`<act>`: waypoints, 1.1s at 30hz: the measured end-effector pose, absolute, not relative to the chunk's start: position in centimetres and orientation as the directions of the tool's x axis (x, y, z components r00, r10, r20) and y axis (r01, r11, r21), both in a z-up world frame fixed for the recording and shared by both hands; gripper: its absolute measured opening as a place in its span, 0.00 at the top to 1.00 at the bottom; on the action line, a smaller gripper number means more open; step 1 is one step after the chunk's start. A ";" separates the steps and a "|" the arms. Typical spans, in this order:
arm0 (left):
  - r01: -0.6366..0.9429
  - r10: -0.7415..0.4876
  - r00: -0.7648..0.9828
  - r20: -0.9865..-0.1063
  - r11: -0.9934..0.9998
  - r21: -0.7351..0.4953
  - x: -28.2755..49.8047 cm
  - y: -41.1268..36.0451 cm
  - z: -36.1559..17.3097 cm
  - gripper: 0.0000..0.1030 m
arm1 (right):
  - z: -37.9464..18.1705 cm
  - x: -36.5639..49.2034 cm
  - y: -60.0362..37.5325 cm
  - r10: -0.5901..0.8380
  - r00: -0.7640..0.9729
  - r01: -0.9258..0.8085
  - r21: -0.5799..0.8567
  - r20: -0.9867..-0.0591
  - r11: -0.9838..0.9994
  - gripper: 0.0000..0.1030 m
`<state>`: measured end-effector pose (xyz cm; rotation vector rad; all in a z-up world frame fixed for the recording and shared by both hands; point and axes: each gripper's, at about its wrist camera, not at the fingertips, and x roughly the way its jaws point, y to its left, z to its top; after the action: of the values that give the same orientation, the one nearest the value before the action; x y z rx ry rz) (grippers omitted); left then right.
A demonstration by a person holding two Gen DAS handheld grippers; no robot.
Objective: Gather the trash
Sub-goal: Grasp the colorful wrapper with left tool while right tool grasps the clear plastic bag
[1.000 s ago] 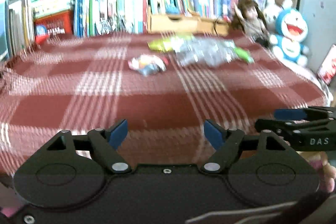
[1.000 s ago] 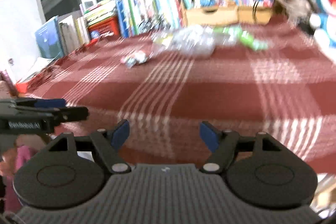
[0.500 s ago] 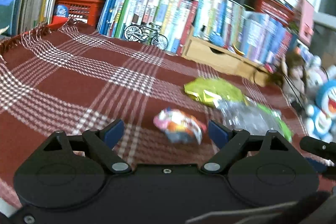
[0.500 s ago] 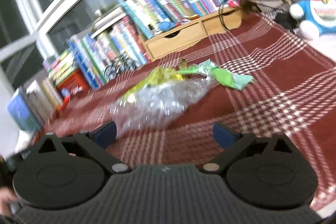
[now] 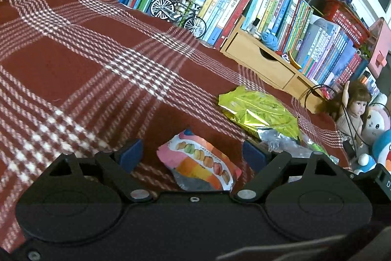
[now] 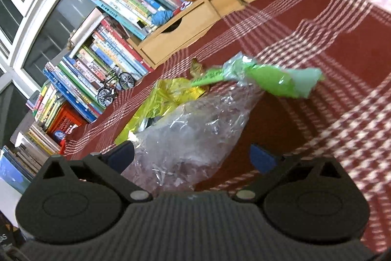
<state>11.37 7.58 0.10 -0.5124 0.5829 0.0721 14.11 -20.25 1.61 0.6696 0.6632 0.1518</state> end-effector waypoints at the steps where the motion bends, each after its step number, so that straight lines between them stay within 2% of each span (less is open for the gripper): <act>1: -0.205 -0.071 0.838 -0.541 0.878 -0.432 11.5 7.3 0.1 0.17 | 1.4 14.1 -20.2 0.350 0.784 0.068 0.631 -0.513 0.773 0.06; 2: -0.197 -0.070 0.839 -0.540 0.886 -0.421 11.6 7.1 0.1 0.19 | 1.3 14.1 -20.2 0.363 0.783 0.057 0.639 -0.505 0.767 0.09; 4: -0.180 -0.077 0.838 -0.540 0.895 -0.407 11.6 6.6 0.1 0.29 | 1.2 13.9 -20.1 0.380 0.779 0.035 0.639 -0.499 0.768 0.22; 5: -0.171 -0.080 0.838 -0.540 0.901 -0.399 11.6 6.4 0.1 0.33 | 1.2 13.7 -20.0 0.386 0.777 0.024 0.636 -0.497 0.772 0.25; 6: -0.160 -0.084 0.836 -0.542 0.908 -0.387 11.6 6.2 0.1 0.44 | 1.3 13.5 -20.0 0.393 0.777 0.010 0.633 -0.492 0.774 0.33; 8: -0.150 -0.083 0.836 -0.543 0.916 -0.372 11.4 5.9 0.2 0.50 | 1.6 13.1 -19.8 0.394 0.778 -0.004 0.624 -0.489 0.782 0.35; 9: -0.142 -0.088 0.840 -0.535 0.917 -0.373 11.2 5.8 0.4 0.57 | 1.8 12.8 -19.7 0.393 0.779 -0.013 0.614 -0.488 0.789 0.37; 10: -0.113 -0.109 0.857 -0.504 0.914 -0.389 10.8 5.8 0.5 0.59 | 2.0 12.5 -19.5 0.391 0.781 -0.024 0.602 -0.487 0.798 0.38; 11: -0.058 -0.157 0.877 -0.454 0.904 -0.424 10.3 5.9 0.7 0.60 | 2.2 12.3 -19.4 0.387 0.783 -0.031 0.591 -0.487 0.806 0.38; 13: -0.033 -0.189 0.873 -0.449 0.897 -0.442 9.9 5.8 1.1 0.62 | 2.5 11.7 -19.3 0.387 0.784 -0.044 0.578 -0.486 0.815 0.39; 33: 0.079 -0.150 0.904 -0.400 0.979 -0.190 1.2 2.7 4.7 0.64 | 5.3 5.1 -19.5 0.380 0.817 -0.168 0.451 -0.434 0.876 0.40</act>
<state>1.24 2.72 4.70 -0.1715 0.4255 -0.1191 5.14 -19.47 5.26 0.4102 0.5416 0.3012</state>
